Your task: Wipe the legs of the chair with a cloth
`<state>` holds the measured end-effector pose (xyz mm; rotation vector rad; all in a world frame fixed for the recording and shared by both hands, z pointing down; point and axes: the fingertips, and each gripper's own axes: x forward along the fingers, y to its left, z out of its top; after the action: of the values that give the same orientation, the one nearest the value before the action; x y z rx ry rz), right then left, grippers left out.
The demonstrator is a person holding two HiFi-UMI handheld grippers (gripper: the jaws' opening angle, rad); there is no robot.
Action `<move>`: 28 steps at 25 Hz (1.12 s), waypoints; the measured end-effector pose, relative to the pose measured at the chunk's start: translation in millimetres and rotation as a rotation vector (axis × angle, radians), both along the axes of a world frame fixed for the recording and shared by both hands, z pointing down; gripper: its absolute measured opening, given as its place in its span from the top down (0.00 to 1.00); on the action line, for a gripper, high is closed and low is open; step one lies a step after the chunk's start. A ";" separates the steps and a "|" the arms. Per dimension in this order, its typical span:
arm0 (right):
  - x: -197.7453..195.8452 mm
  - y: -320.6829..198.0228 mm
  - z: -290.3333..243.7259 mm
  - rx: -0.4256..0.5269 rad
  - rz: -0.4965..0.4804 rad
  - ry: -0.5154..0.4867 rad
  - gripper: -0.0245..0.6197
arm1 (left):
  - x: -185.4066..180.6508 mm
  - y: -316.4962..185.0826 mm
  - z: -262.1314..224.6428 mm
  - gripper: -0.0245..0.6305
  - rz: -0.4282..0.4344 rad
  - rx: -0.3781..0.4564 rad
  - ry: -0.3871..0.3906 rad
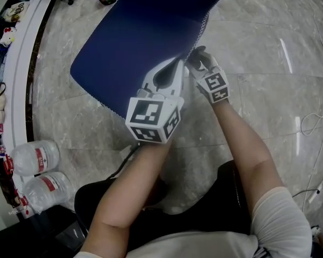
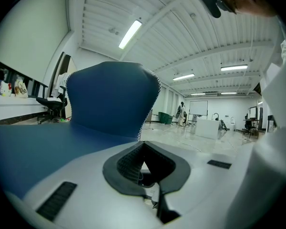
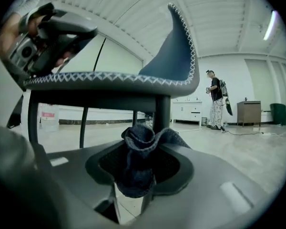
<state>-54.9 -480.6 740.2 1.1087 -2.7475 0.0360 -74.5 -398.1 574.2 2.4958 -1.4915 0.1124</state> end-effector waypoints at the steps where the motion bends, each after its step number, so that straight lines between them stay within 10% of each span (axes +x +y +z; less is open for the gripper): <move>1: -0.8 -1.1 14.1 -0.011 0.010 0.012 0.74 | -0.3 -0.2 -0.5 0.95 0.003 0.001 0.002; 16: 10.3 -13.1 245.6 -0.594 0.195 0.216 0.73 | -0.9 -3.1 3.3 0.95 0.010 -0.001 0.025; 28: 15.6 -22.8 98.3 -0.320 0.168 0.128 0.81 | 2.1 -0.6 7.5 0.95 -0.005 0.006 -0.040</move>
<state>-39.3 -503.3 838.5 1.1983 -2.4202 0.3979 -72.4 -398.7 581.7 2.5084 -1.5155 0.1589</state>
